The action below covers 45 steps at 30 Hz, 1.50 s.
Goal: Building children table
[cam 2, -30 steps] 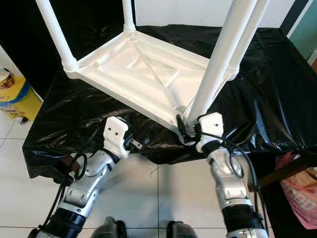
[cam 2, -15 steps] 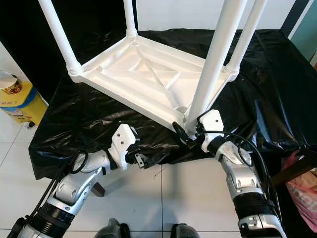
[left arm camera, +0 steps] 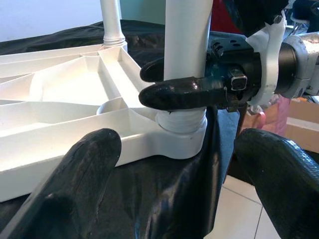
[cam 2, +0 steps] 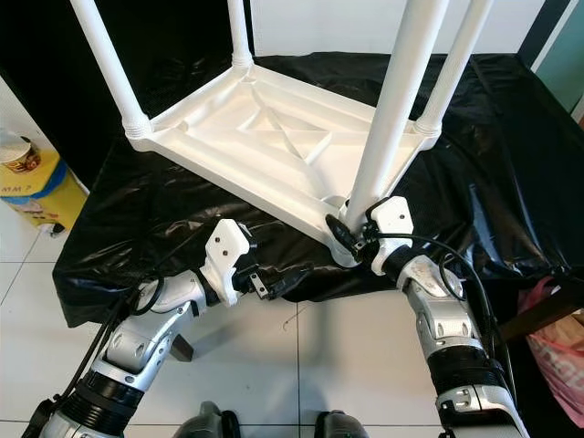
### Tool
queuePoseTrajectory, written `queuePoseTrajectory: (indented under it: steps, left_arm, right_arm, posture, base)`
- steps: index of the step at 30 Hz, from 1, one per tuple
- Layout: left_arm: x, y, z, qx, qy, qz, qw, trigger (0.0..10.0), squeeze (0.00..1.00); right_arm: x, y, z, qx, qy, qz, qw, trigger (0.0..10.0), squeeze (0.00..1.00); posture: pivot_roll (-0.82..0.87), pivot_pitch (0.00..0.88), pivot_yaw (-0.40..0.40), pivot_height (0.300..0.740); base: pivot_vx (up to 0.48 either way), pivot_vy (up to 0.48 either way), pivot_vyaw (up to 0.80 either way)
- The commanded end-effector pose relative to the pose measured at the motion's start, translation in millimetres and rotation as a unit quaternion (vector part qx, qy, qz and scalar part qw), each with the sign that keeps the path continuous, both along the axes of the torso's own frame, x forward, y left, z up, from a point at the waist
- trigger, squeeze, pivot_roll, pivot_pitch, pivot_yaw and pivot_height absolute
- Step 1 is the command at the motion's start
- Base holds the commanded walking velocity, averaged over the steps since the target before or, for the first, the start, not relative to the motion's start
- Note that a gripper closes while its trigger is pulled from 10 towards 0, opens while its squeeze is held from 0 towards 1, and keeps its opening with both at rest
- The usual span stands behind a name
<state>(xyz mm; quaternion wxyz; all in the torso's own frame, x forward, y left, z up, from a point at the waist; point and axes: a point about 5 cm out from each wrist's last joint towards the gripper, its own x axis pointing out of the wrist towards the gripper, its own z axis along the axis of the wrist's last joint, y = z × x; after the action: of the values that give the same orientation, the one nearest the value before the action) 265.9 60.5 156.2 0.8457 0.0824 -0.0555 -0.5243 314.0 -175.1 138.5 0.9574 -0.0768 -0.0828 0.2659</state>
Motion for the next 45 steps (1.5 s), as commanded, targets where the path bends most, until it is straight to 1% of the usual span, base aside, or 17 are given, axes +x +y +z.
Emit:
queuePoseTrajectory:
  steps: [1, 5, 7, 9, 12, 15, 19, 20, 21, 25, 31, 36, 38, 39, 40, 41, 45]
  left_arm:
    - [1.4, 0.4, -1, -0.003, 0.001, 0.025, 1.0, 10.0, 0.0]
    - [1.0, -0.2, -2, -0.005, 0.001, 0.029, 1.0, 10.0, 0.0]
    - [1.5, -0.5, -2, -0.008, 0.001, 0.035, 0.999, 10.0, 0.0]
    - [1.5, -0.5, -2, -0.008, 0.001, 0.035, 0.999, 10.0, 0.0]
    - [1.6, -0.5, -3, -0.009, 0.002, 0.038, 0.999, 10.0, 0.0]
    - [1.7, -0.6, -3, -0.008, 0.002, 0.038, 0.999, 10.0, 0.0]
    - [3.6, -0.9, -2, -0.011, -0.002, 0.044, 0.999, 10.0, 0.0]
    - [3.6, -0.9, -2, -0.011, -0.002, 0.044, 0.999, 10.0, 0.0]
    - [5.9, -0.6, 0, -0.017, -0.003, 0.05, 0.999, 10.0, 0.0]
    - [7.3, 0.2, 2, -0.021, -0.004, 0.056, 0.998, 10.0, 0.0]
    - [8.8, 1.5, 3, -0.028, -0.005, 0.064, 0.998, 10.0, 0.0]
    - [8.6, 0.1, 3, -0.03, -0.005, 0.063, 0.998, 10.0, 0.0]
    - [8.5, -0.8, 4, -0.032, -0.004, 0.062, 0.998, 10.0, 0.0]
    - [8.5, -1.1, 4, -0.033, -0.004, 0.061, 0.998, 10.0, 0.0]
    - [8.5, -1.1, 4, -0.033, -0.004, 0.061, 0.998, 10.0, 0.0]
    - [8.4, -1.5, 3, -0.033, -0.004, 0.061, 0.998, 10.0, 0.0]
    - [8.2, -1.9, 3, -0.032, -0.003, 0.06, 0.998, 10.0, 0.0]
  right_arm:
    - [-5.1, -0.3, -14, -0.017, 0.025, -0.017, 0.999, 10.0, 0.0]
    - [-7.9, 3.8, -15, -0.003, 0.024, -0.031, 0.999, 10.0, 0.0]
    - [-8.4, 6.1, -19, -0.011, 0.027, -0.075, 0.997, 10.0, 0.0]
    - [-8.4, 6.1, -19, -0.011, 0.027, -0.075, 0.997, 10.0, 0.0]
    - [-9.7, 13.7, -26, -0.007, 0.037, -0.151, 0.988, 10.0, 0.0]
    - [-10.5, 16.3, -27, -0.004, 0.039, -0.168, 0.985, 10.0, 0.0]
    - [-14.2, 23.9, -34, 0.023, 0.055, -0.247, 0.967, 10.0, 0.0]
    - [-14.2, 23.9, -34, 0.023, 0.055, -0.247, 0.967, 10.0, 0.0]
    - [-16.9, 28.3, -37, 0.041, 0.064, -0.284, 0.956, 10.0, 0.0]
    - [-19.1, 32.7, -38, 0.052, 0.07, -0.305, 0.948, 10.0, 0.0]
    - [-22.6, 41.7, -35, 0.041, 0.063, -0.306, 0.949, 10.0, 0.0]
    - [-23.1, 38.8, -34, 0.039, 0.057, -0.315, 0.947, 10.0, 0.0]
    - [-24.0, 38.1, -32, 0.037, 0.053, -0.318, 0.946, 10.0, 0.03]
    - [-24.5, 37.8, -32, 0.036, 0.053, -0.319, 0.946, 10.0, 0.34]
    - [-24.5, 37.8, -32, 0.036, 0.053, -0.319, 0.946, 10.0, 0.34]
    - [-25.0, 37.0, -31, 0.036, 0.05, -0.317, 0.946, 10.0, 1.0]
    - [-25.6, 35.1, -29, 0.049, 0.049, -0.312, 0.948, 10.0, 1.0]
  posture:
    - [-0.01, 0.098, -0.022, 0.74]
    - [0.0, 0.098, -0.025, 0.74]
    - [0.0, 0.089, -0.026, 0.74]
    - [0.0, 0.089, -0.026, 0.74]
    - [0.0, 0.08, -0.027, 0.74]
    - [-0.01, 0.076, -0.028, 0.74]
    - [0.0, 0.064, -0.036, 0.74]
    - [0.0, 0.064, -0.036, 0.74]
    - [0.0, 0.057, -0.04, 0.74]
    - [0.0, 0.055, -0.042, 0.74]
    - [0.0, 0.05, -0.045, 0.74]
    - [-0.01, 0.05, -0.044, 0.74]
    - [-0.01, 0.049, -0.043, 0.74]
    - [-0.01, 0.049, -0.043, 0.74]
    - [-0.01, 0.049, -0.043, 0.74]
    - [-0.02, 0.049, -0.043, 0.74]
    - [-0.02, 0.048, -0.041, 0.74]
  base:
    - [0.0, 0.0, 0.0]
    - [0.0, 0.0, 0.0]
    - [0.0, 0.0, 0.0]
    - [0.0, 0.0, 0.0]
    - [0.0, 0.0, 0.0]
    - [0.0, 0.0, 0.0]
    - [0.0, 0.0, 0.0]
    - [0.0, 0.0, 0.0]
    - [0.0, 0.0, 0.0]
    - [0.0, 0.0, 0.0]
    - [0.0, 0.0, 0.0]
    - [0.0, 0.0, 0.0]
    - [0.0, 0.0, 0.0]
    - [0.0, 0.0, 0.0]
    - [0.0, 0.0, 0.0]
    - [0.0, 0.0, 0.0]
    - [0.0, 0.0, 0.0]
